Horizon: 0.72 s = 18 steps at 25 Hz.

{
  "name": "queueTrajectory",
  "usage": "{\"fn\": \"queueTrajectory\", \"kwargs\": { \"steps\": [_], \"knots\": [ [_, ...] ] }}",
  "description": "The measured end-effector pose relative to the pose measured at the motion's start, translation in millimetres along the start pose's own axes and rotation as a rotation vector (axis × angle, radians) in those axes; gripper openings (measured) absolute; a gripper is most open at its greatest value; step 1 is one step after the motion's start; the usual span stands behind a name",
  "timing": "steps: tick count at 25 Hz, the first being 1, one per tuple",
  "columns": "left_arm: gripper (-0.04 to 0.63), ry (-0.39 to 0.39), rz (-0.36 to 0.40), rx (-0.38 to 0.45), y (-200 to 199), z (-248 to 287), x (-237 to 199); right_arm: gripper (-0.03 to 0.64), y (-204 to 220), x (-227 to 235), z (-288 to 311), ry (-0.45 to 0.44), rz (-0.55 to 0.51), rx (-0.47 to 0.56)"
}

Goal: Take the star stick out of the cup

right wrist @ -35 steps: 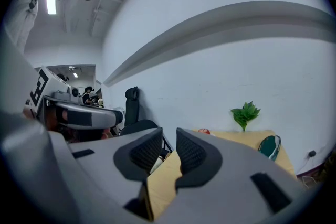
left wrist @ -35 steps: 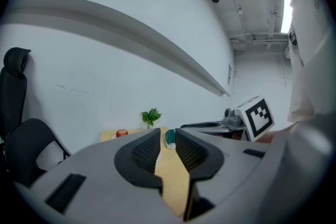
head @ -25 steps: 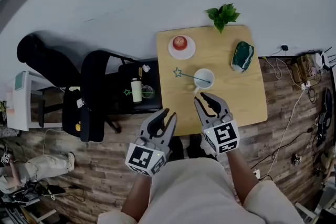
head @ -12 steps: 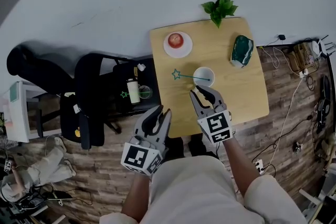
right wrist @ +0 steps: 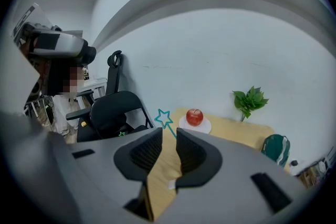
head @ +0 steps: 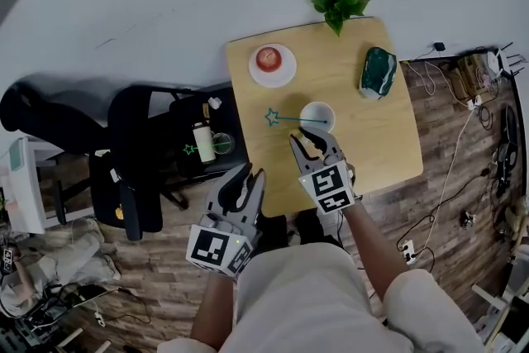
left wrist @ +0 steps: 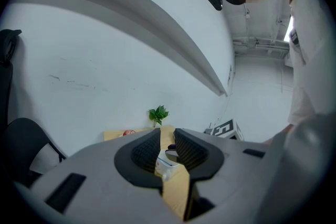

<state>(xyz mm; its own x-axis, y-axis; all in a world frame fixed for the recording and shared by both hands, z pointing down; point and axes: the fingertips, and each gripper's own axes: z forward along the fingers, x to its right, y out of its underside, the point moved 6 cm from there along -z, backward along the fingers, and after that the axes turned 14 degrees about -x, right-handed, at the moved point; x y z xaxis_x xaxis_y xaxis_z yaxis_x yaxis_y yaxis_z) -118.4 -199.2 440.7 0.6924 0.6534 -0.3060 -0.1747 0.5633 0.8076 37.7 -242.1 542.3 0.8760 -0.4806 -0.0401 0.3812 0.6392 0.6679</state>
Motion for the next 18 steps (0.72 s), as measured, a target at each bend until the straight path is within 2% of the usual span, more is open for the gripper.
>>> {"fn": "queueTrajectory", "kwargs": {
  "steps": [10,18],
  "knots": [
    [0.087,0.004,-0.001,-0.022,4.2,4.5,-7.9,0.08,10.6,4.3,38.4,0.057,-0.056,-0.098],
    [0.087,0.009,-0.01,-0.037,7.9,4.2,-16.7,0.08,13.0,7.6,58.6,0.071,-0.055,-0.15]
  ]
}}
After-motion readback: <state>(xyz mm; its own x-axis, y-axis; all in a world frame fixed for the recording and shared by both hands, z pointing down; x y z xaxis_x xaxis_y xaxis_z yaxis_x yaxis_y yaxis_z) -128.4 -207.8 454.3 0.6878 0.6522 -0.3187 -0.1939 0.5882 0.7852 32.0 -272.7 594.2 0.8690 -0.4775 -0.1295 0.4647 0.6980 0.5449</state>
